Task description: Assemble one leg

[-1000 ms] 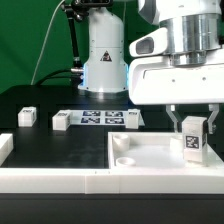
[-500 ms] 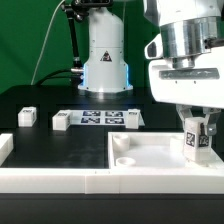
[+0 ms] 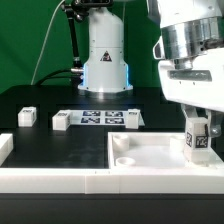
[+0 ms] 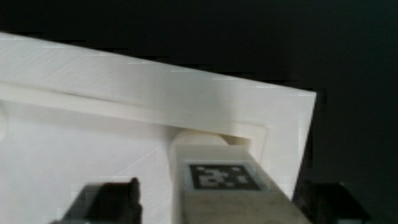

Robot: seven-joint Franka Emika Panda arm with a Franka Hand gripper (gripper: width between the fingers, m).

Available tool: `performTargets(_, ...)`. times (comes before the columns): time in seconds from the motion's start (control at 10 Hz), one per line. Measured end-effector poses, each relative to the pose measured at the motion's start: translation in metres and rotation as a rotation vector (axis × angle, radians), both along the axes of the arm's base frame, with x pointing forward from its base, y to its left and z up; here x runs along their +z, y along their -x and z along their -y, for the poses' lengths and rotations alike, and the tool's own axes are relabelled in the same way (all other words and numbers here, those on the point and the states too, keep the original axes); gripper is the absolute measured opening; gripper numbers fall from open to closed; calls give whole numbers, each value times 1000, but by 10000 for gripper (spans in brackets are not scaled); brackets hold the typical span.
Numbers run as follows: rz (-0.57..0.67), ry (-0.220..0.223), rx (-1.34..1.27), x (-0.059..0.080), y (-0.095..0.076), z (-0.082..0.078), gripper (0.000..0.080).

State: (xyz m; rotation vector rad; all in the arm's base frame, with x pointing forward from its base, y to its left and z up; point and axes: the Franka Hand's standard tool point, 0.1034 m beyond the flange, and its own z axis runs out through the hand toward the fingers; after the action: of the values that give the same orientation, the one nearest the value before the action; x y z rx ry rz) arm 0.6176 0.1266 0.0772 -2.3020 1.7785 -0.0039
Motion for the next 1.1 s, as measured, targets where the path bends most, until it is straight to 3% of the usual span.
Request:
performTargets(0.1,-1,3,48,1,0,-2,590)
performTargets(0.3,33,37,283,2,0,-3,637)
performTargets(1.1,146,220,1183,-1,-4,0,649)
